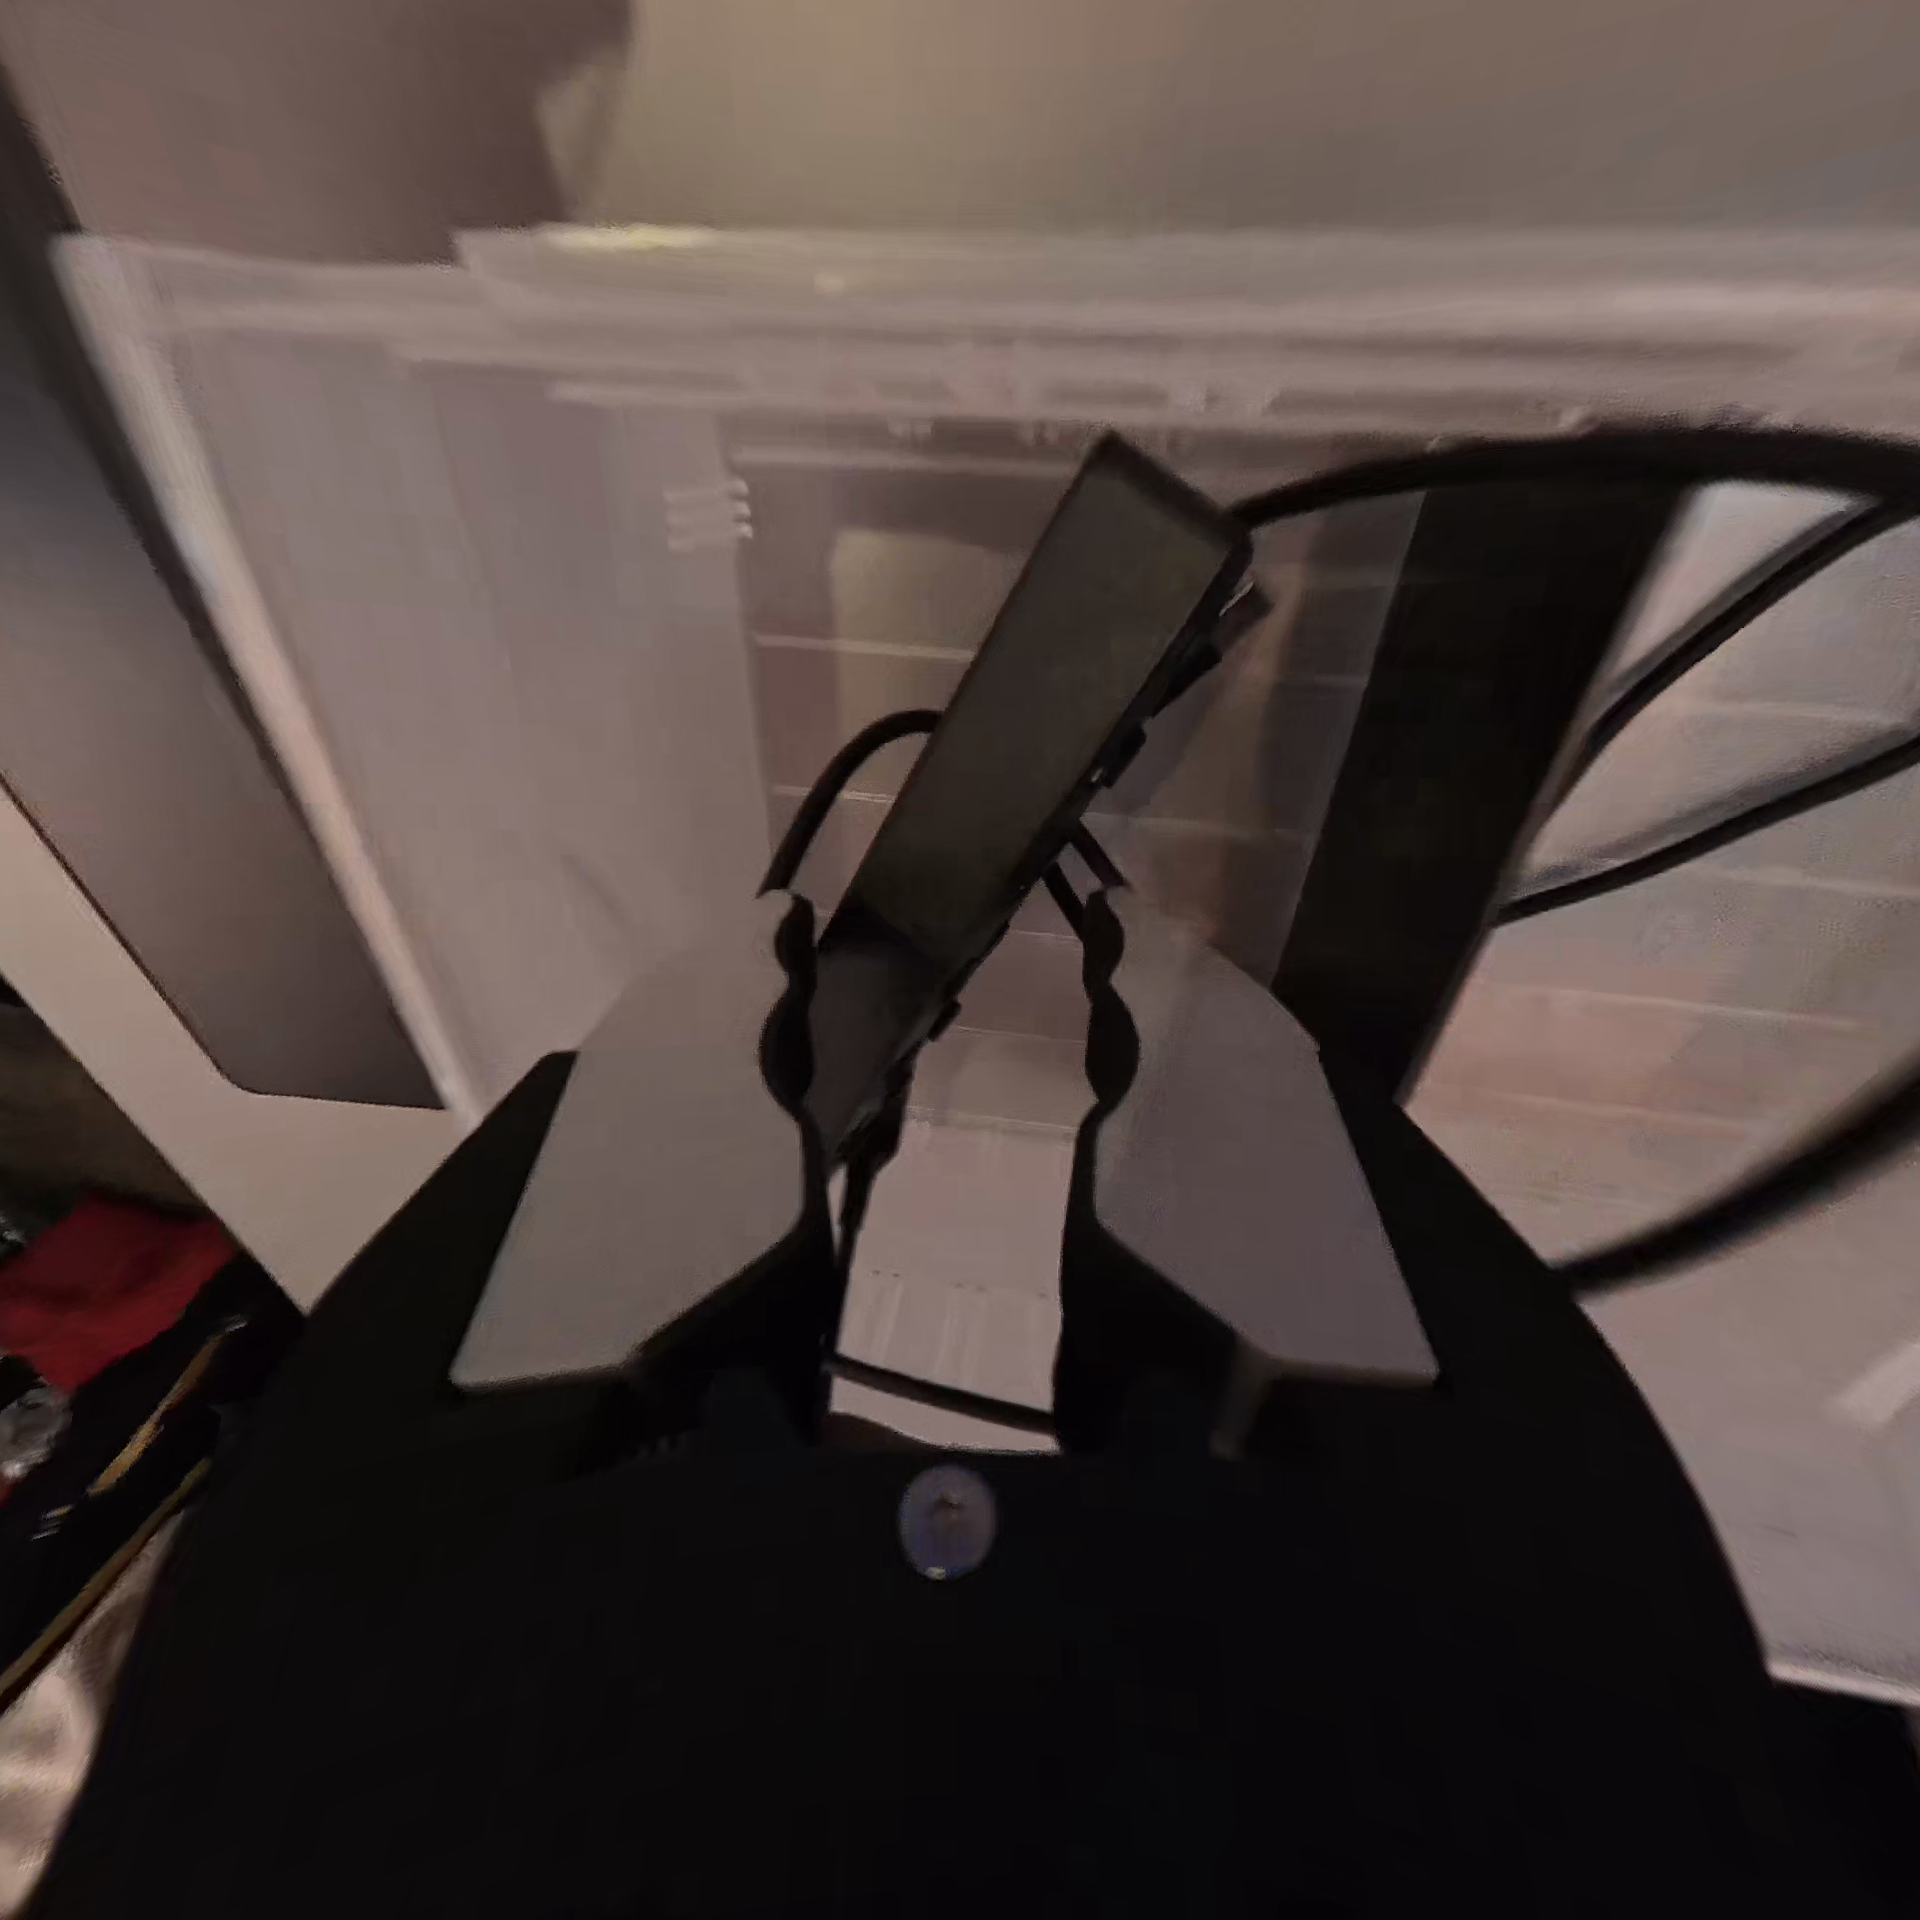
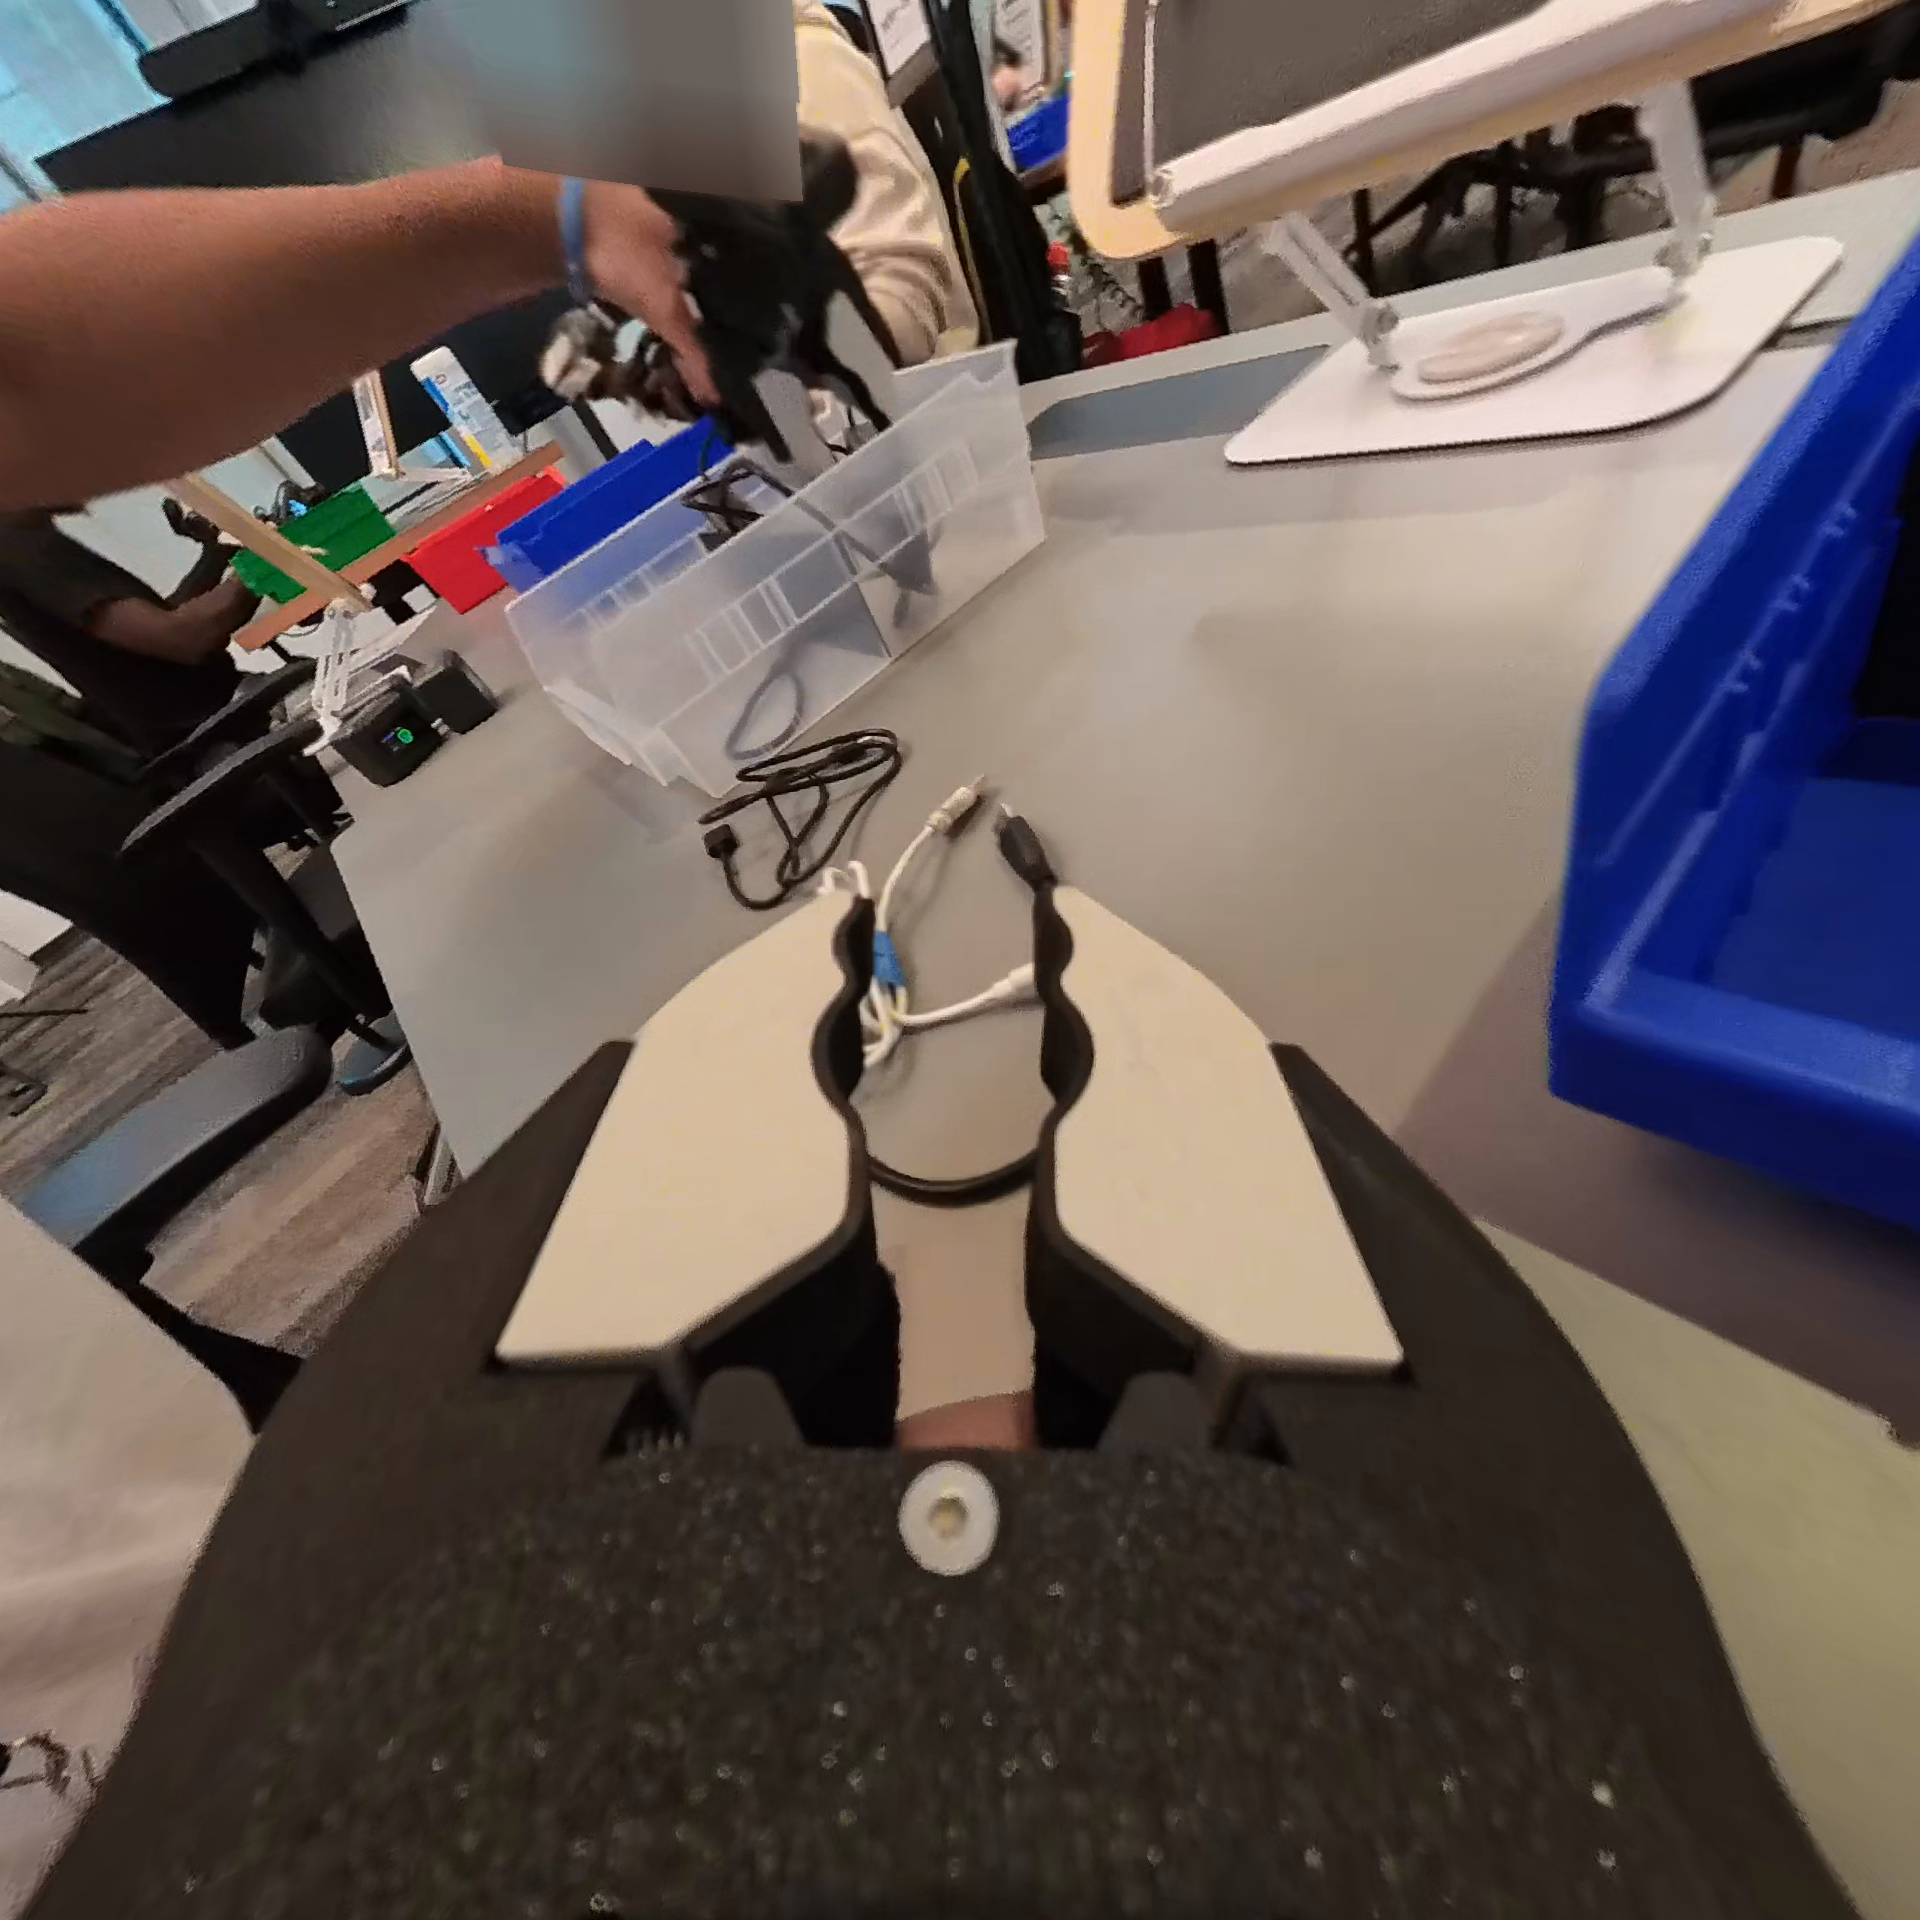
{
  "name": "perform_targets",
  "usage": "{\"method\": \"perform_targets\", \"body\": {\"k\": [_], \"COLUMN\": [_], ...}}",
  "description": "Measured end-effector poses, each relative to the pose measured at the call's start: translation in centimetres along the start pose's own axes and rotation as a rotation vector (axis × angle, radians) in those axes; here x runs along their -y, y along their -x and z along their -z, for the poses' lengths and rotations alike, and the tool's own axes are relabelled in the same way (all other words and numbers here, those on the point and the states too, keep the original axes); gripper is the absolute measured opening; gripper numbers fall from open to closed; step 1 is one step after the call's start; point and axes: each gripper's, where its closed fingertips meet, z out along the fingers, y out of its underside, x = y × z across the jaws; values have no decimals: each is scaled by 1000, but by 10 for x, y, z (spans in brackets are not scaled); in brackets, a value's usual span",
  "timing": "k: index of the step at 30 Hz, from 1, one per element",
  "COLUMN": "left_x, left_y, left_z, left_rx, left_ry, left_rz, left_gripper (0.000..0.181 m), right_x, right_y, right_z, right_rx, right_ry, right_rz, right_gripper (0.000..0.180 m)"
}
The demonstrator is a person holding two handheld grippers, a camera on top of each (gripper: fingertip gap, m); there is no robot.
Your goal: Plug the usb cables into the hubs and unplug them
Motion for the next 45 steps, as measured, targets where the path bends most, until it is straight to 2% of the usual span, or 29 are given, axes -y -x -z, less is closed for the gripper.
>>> {"method": "perform_targets", "body": {"k": [3,5,8,11,14,19,22,24,26,29,31,32,34,35,37,38,40,42,45], "left_x": [-4,-6,-8,-2,19,83,128,157,181,215,234,243,264,271,279,280,272,257,248], "left_y": [7,11,18,25,27,18,6,-7,-20,-37,-42,-40,-34,-29,-18,-20,-38,-51,-72], "left_z": [-11,-8,20,80,160,293,350,360,351,324,307,300,294,298,319,329,331,316,300], "left_rx": [40,44,111,190,295,493,544,522,481,421,407,419,471,515,592,548,340,172,-152], "left_ry": [64,108,136,112,77,17,-15,-35,-26,-31,-40,-51,-161,-241,-506,-698,-1048,-1301,-1643], "left_rz": [-97,-96,-136,-125,-143,-247,-294,-338,-381,-431,-437,-431,-379,-321,-124,22,296,535,749], "left_gripper": [41,37,31,29,28,27,27,27,28,28,28,30,33,33,42,40,42,40,44], "right_x": [-1,-1,4,21,56,169,234,269,286,275,257,249,241,235,223,218,211,206,202], "right_y": [16,28,46,44,30,46,70,80,82,73,65,55,35,23,-2,-12,-20,-16,8], "right_z": [-9,-18,-32,-52,-76,-106,-110,-109,-110,-118,-119,-118,-106,-101,-90,-85,-73,-62,-50], "right_rx": [64,119,186,165,91,32,7,-9,-14,-3,13,-22,-95,-101,-78,-55,20,110,352], "right_ry": [22,51,101,157,176,-8,-130,-220,-258,-184,-153,-150,-208,-218,-254,-284,-351,-425,-547], "right_rz": [42,59,111,215,336,487,545,548,547,545,535,547,529,442,228,127,-45,-151,-293], "right_gripper": [29,29,29,29,35,48,57,60,62,59,28,27,25,25,25,25,25,25,23]}}
